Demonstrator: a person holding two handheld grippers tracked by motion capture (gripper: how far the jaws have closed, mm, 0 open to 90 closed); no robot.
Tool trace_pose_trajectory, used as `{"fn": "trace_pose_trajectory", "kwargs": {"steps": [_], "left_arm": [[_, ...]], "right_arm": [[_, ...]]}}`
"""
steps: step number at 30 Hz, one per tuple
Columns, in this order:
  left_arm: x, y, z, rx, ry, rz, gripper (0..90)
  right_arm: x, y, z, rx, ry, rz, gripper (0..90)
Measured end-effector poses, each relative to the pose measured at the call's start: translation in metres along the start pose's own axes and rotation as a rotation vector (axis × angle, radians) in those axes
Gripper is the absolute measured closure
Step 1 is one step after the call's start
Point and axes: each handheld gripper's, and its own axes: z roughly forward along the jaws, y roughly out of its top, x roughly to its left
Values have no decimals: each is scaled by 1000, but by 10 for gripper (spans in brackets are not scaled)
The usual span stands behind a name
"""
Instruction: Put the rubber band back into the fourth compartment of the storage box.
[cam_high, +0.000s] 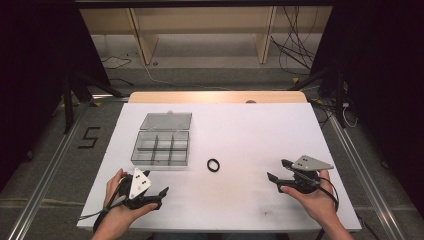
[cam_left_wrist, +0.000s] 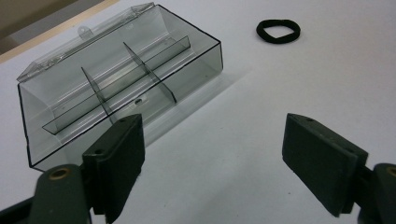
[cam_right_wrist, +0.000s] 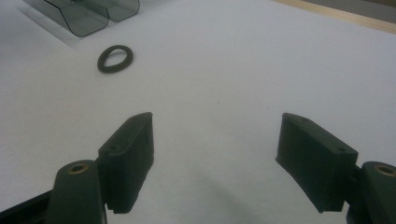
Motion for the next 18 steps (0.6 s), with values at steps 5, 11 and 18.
{"fn": "trace_pose_trajectory", "kwargs": {"steps": [5, 11, 18], "left_arm": [[-1, 5, 2, -23, -13, -16, 215], [-6, 15, 7, -45, -58, -19, 239], [-15, 35, 23, -71, -102, 15, 277]], "right_arm": [[1, 0, -1, -4, 1, 4, 281], [3, 0, 0, -1, 1, 6, 281], [4, -1, 0, 3, -2, 11, 276]]}}
